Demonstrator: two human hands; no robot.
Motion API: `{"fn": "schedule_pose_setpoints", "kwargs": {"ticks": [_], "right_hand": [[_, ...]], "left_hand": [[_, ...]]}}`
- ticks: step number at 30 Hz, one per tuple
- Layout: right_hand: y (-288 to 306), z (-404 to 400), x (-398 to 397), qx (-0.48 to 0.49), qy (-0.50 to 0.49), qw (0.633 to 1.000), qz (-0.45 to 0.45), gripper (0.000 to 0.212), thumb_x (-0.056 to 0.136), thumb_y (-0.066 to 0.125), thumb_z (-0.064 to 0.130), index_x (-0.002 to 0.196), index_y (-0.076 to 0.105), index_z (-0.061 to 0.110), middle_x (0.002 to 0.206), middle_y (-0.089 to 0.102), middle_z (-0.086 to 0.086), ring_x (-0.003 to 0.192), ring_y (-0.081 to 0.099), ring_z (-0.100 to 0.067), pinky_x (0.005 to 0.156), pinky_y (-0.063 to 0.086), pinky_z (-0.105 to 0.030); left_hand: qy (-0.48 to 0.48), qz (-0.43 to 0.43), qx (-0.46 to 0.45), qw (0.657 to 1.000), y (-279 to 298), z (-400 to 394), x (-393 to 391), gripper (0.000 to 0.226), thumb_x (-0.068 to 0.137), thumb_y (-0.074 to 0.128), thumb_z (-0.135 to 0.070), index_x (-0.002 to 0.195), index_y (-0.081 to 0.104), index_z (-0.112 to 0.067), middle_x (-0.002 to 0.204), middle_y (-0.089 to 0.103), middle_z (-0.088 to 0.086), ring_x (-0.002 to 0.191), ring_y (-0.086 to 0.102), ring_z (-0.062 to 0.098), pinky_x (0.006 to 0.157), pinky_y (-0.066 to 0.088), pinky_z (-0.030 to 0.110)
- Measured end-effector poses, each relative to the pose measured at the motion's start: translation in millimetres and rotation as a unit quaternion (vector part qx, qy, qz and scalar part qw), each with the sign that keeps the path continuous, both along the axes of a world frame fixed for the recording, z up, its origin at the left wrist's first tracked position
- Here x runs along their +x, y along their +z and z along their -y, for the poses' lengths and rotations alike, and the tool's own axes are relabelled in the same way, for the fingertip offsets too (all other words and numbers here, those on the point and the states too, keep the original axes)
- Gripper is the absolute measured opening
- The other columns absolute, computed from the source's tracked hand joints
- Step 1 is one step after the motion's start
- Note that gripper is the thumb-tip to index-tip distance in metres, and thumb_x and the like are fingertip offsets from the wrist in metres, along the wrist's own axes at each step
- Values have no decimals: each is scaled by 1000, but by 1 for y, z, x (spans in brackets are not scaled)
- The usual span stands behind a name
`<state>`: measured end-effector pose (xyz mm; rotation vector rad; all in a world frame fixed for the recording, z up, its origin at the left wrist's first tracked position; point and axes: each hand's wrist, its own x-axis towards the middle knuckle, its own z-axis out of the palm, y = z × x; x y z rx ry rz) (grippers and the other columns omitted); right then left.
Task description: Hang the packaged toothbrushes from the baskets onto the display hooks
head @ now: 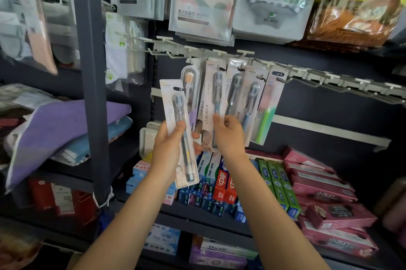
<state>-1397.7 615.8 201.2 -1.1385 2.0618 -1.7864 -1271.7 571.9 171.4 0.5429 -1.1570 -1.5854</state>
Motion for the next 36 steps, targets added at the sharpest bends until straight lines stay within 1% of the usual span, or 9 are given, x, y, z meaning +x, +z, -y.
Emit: {"fn": "schedule_pose_setpoints", "kwargs": {"ticks": [6,8,12,18,21,24,28,33,36], "right_hand": [[4,18,-14,67,-26,997,8,51,102,54,43,64,32,18,58,31,2,53,31,-14,52,26,-30],[-1,11,-16,78,-27,997,-2,45,102,54,45,71,41,15,61,36,3,55,36,-13,52,28,-28],[-20,-17,-18,98,-29,993,-61,30,101,58,39,109,53,11,84,56,6,69,51,-5,56,41,-22],[-28,-54,-5,67,102,992,-20,37,104,49,44,104,69,14,94,73,-5,85,69,-16,79,54,-31],[-19,-65,1,30,161,985,-44,19,103,57,28,97,67,13,79,69,-1,69,61,-9,66,49,-21],[-16,-71,-1,-11,124,992,-25,14,104,56,26,102,64,14,90,67,-23,72,61,-34,70,53,-45],[-10,-77,-6,-65,99,993,4,20,104,55,28,103,61,9,90,63,-33,65,56,-26,57,48,-42],[-5,-75,-11,-84,55,995,-25,18,104,56,25,101,62,9,88,63,-34,64,54,-27,54,45,-45],[-1,-75,-12,-88,53,994,-38,14,104,56,25,100,63,14,83,63,-30,60,51,-24,52,40,-35]], "left_hand": [[-15,13,16,1000,-1,1,1,11,97,66,-21,103,75,-21,93,78,8,82,75,26,70,60,36],[3,26,7,1000,-1,2,2,9,94,70,-22,96,77,-27,93,79,-3,87,74,13,74,57,28],[13,35,3,999,0,3,1,9,92,72,-20,92,78,-27,88,78,-8,79,72,4,62,52,15],[-16,22,-18,999,11,-8,-15,6,92,72,-18,95,77,-19,86,78,-11,76,72,-2,59,50,9],[-48,30,-26,998,19,-18,-25,7,93,71,-20,97,77,-19,87,79,-8,78,73,2,60,53,13],[-78,63,-54,993,20,-24,-31,8,94,68,-28,97,75,-24,89,78,-7,81,74,5,65,56,18],[-78,105,-97,987,10,-28,-32,8,93,68,-28,94,75,-25,90,77,-6,85,72,10,80,55,29],[-98,99,-106,985,11,-31,-33,11,96,65,-20,100,76,-19,88,74,13,66,65,13,57,51,23],[-101,95,-113,984,15,-32,-35,13,97,65,-14,101,76,-20,84,74,8,65,64,13,54,51,22]]}}
